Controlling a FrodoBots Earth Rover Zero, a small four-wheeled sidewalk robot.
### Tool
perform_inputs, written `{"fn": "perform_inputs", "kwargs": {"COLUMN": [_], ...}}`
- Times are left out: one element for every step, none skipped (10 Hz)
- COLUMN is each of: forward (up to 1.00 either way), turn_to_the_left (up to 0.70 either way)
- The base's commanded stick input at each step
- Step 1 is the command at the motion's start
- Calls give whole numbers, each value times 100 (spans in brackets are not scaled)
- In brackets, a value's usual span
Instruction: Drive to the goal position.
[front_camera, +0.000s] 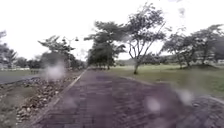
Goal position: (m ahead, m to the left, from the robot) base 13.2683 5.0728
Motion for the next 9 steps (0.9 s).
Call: {"fn": "perform_inputs", "kwargs": {"forward": [70, 70, 70, 70, 70, 70, 70, 70, 70], "turn_to_the_left": [0, 0, 0, 0, 0, 0, 0, 0, 0]}}
